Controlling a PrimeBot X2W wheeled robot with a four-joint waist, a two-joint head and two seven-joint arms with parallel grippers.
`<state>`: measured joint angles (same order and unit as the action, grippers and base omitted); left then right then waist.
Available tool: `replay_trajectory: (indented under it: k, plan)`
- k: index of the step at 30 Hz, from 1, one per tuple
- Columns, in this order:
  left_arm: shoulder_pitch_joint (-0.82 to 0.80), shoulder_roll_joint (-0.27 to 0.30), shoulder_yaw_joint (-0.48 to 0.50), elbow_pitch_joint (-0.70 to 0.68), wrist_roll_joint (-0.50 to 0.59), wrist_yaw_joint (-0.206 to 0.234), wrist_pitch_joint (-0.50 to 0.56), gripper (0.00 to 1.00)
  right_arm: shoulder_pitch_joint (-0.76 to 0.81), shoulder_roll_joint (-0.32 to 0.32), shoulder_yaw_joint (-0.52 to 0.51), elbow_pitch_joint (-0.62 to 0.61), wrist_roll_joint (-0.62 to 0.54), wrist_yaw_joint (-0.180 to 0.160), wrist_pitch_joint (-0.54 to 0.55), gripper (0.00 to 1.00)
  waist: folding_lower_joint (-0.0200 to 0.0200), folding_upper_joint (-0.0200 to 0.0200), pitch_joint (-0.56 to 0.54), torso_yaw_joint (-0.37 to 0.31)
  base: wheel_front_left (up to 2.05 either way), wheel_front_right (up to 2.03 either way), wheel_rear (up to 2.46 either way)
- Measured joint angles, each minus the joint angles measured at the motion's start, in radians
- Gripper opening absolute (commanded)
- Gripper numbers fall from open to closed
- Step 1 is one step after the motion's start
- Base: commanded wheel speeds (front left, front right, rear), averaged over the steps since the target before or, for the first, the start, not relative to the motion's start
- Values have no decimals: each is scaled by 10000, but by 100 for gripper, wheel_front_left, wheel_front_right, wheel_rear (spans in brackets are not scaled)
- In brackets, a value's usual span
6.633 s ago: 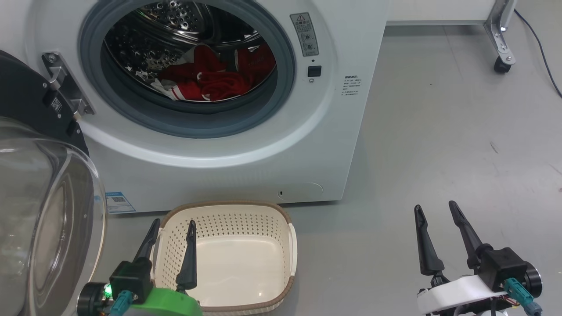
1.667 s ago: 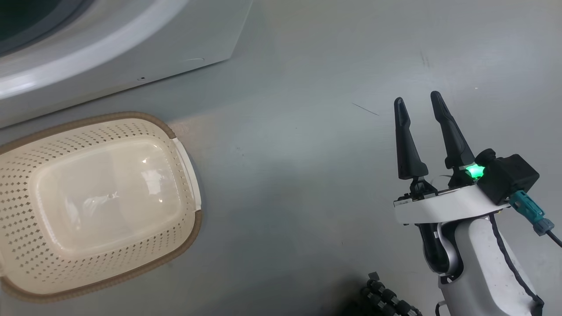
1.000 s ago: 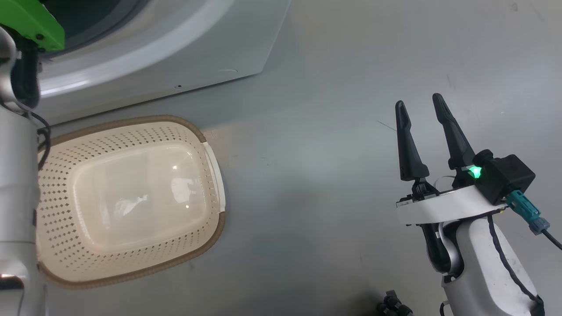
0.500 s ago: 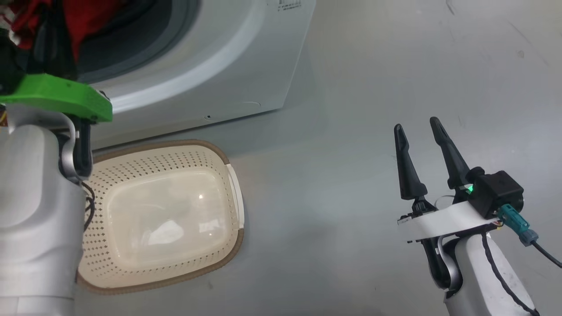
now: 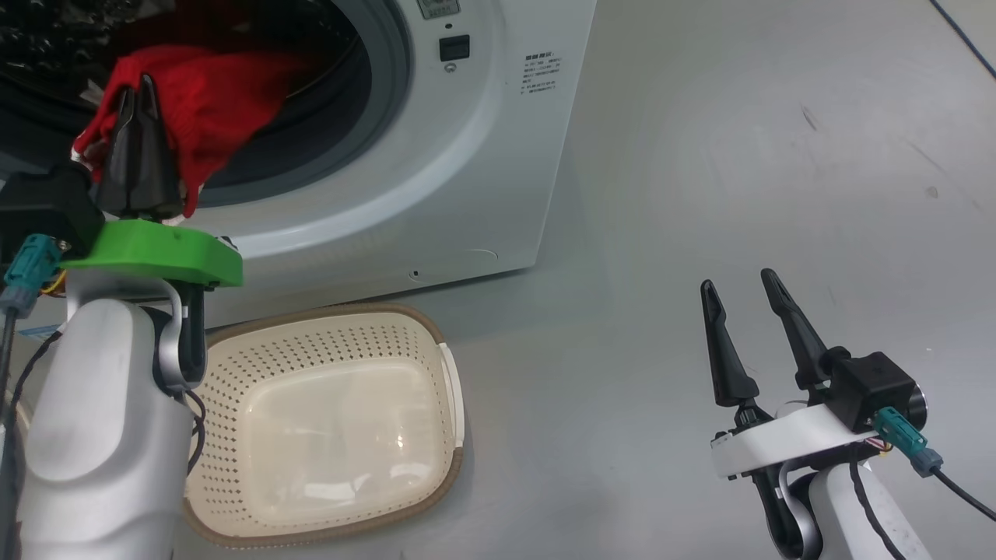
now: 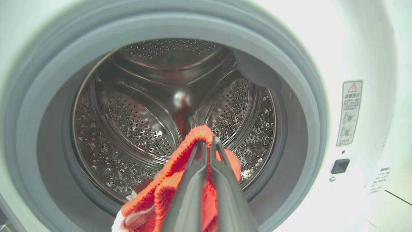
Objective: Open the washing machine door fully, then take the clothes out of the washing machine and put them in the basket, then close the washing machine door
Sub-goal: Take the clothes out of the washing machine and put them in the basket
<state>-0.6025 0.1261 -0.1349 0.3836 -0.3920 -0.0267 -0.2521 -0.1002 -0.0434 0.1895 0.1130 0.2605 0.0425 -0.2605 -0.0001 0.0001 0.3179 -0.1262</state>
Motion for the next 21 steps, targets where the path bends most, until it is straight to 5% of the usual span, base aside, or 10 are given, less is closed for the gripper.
replay_trajectory:
  k: [21]
  plan:
    - [2394,-332,-408,-3116,667,589,-44,0,561,-2,-27,-167,-169,-13,0,100,0,0,-1138,843,0,0,0]
